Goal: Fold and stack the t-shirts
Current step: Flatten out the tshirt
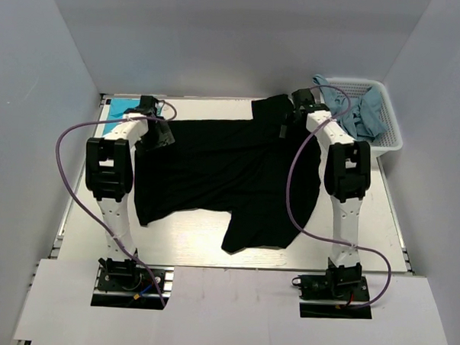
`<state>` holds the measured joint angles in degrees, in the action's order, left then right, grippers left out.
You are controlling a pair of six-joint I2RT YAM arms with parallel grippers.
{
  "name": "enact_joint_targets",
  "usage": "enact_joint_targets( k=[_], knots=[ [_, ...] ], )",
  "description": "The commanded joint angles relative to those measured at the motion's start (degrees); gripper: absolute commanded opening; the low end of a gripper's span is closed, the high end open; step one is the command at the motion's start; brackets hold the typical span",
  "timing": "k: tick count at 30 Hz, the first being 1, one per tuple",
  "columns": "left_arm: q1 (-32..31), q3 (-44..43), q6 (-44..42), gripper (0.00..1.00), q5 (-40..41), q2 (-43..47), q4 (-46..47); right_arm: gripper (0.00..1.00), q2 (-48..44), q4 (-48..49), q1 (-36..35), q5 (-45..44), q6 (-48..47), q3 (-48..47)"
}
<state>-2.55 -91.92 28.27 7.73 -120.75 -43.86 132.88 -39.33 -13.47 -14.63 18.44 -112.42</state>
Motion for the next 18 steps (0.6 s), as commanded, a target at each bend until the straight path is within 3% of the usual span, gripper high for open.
enact_joint_targets(
  k=[1,11,14,18],
  knots=[
    [-0.3,-9.4,-7.9,0.99,-8.7,1.5,5.3,0.90,-8.1,8.0,0.6,3.7,-5.1,1.2],
    [-0.8,-18.9,-10.9,0.99,-17.6,-4.6,10.1,0.90,-15.3,11.5,-0.7,3.6,-5.9,13.5],
    [-1.3,-23.5,-10.9,0.99,-18.2,-10.0,8.6,0.90,-13.4,11.0,-1.4,3.0,-6.6,10.7],
    [-2.9,-26.6,-11.5,0.99,-13.3,-14.1,6.7,0.90,-7.6,9.7,-2.0,2.8,-7.0,3.6]
  ],
)
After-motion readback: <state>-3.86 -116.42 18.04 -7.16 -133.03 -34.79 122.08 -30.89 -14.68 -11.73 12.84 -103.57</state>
